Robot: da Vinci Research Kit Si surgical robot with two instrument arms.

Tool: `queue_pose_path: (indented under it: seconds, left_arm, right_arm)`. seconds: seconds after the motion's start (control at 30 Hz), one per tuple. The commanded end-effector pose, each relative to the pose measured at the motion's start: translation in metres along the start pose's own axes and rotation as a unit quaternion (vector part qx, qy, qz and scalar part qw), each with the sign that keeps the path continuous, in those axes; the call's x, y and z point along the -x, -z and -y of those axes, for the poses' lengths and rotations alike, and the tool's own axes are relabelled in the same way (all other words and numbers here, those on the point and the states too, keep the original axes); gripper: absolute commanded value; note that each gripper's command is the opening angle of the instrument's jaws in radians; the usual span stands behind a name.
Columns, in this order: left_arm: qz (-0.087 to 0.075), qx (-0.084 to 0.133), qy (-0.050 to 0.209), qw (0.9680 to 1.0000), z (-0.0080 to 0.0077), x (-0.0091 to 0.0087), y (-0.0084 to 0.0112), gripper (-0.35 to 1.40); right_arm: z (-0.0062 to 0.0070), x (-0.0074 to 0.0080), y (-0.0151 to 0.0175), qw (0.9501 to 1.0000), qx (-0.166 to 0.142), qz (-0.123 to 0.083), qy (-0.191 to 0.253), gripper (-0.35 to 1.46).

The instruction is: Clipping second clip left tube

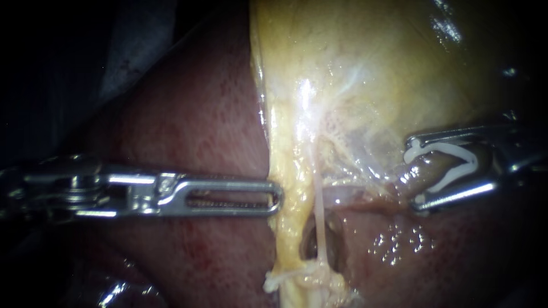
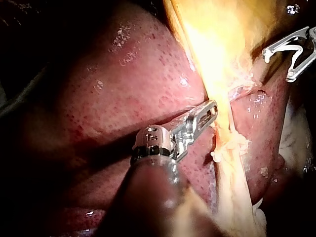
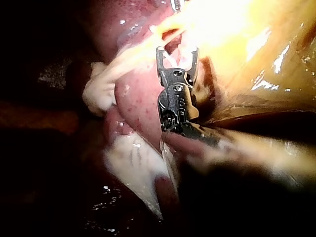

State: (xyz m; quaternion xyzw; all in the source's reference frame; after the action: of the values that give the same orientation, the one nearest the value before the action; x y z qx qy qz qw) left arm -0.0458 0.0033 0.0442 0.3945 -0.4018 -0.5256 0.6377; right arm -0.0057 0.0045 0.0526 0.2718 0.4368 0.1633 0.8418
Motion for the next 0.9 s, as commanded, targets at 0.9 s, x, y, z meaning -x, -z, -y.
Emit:
queue_pose_path:
  seconds: [0.9]
  left_arm:
    - [0.003,-0.001,0.005,1.0,0.0032,-0.0002,0.006,-0.33]
  right_arm:
    - [0.0003,-0.0002,-0.0006,1.0,0.001,0.0,0.0,0.58]
